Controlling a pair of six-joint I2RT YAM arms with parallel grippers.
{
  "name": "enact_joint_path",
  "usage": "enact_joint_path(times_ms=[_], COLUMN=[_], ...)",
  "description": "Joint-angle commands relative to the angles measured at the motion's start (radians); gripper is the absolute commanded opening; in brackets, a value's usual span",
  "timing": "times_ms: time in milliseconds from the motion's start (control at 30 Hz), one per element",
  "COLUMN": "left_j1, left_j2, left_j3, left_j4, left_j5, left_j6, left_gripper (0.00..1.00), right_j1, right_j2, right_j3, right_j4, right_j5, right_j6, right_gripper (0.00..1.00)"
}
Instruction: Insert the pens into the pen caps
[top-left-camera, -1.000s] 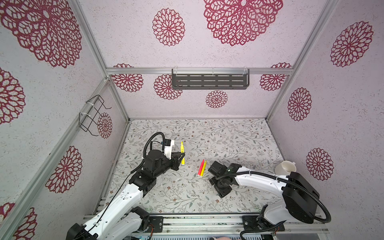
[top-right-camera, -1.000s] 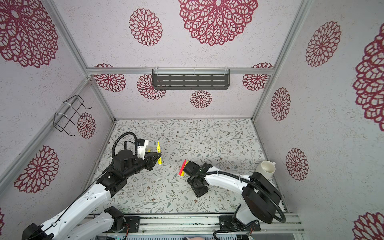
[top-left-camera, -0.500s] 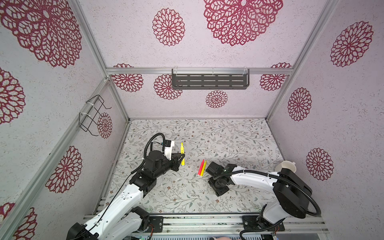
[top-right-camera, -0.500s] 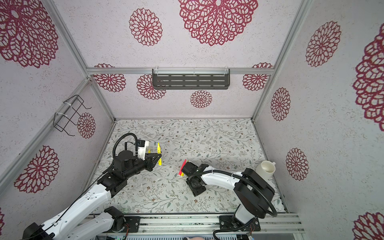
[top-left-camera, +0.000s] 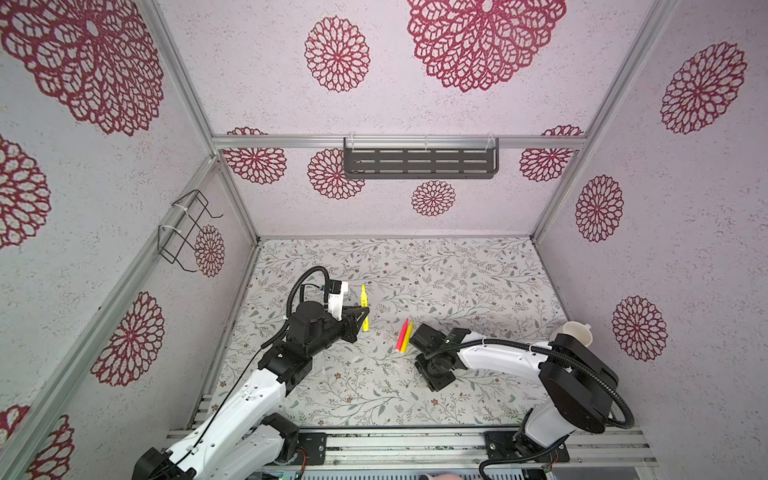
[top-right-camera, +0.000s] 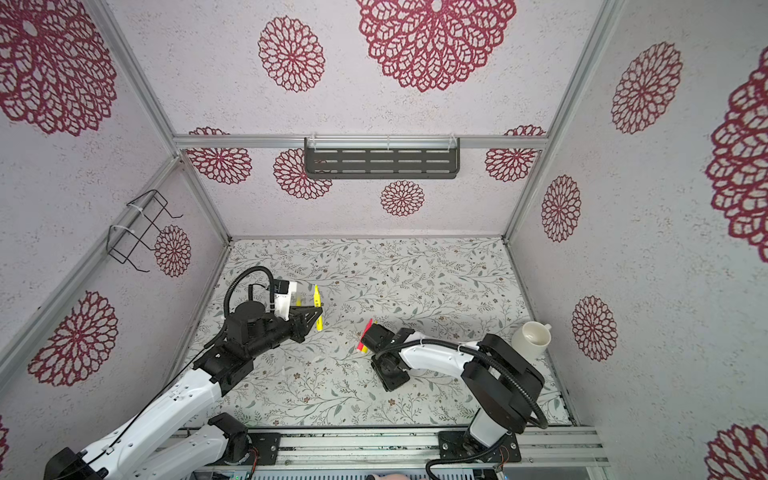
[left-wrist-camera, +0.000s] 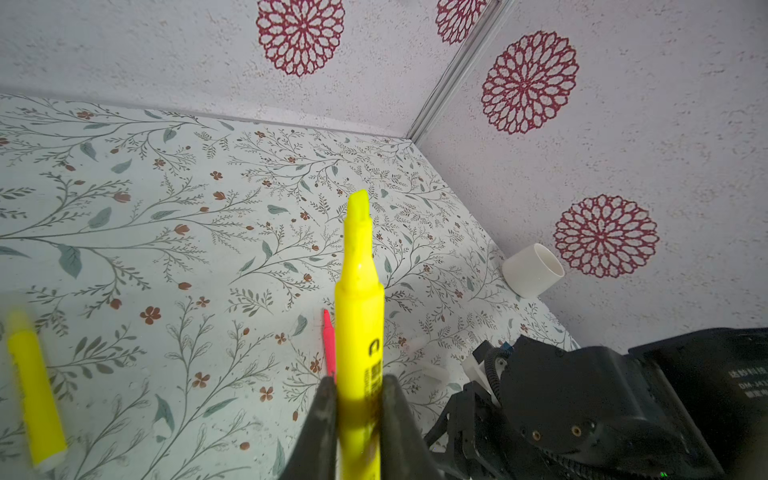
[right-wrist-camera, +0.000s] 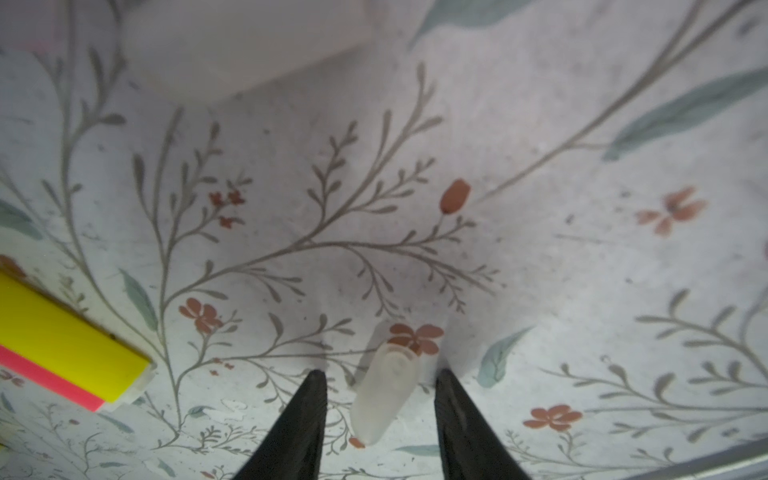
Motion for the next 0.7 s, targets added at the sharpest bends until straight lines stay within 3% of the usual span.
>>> enact_joint_path(times_ms=[0, 100, 267, 533, 667], left_j1=[-0.002, -0.002, -0.002, -0.002, -0.002], left_j2=[-0.01, -0.014, -0.018, -0.035, -0.038], left_j3=[-0.009, -0.009, -0.013, -0.022, -0.024], left_j4=[0.007, 0.007, 0.007, 0.007, 0.008], left_j5=[-0.008, -0.01, -0.021, -0.037, -0.039], left_j6=[0.004, 0.004, 0.012, 0.015, 0.015], left_gripper=[0.0, 0.0, 0.0, 0.0, 0.0], right_j1=[-0.012, -0.024, -0.026, -0.038, -0.038], right_j2=[0.057, 0.091, 0.108, 0.094, 0.102], right_j3=[0.013, 0.04, 0.046, 0.015, 0.021], right_j4=[-0.052, -0.08, -0.087, -0.11, -0.11], right_j5=[0.012, -0.007, -0.019, -0.013, -0.007], right_j6=[-0.026, -0.067, -0.081, -0.084, -0.105], right_gripper=[0.46, 0.45, 0.32, 0.29, 0.2])
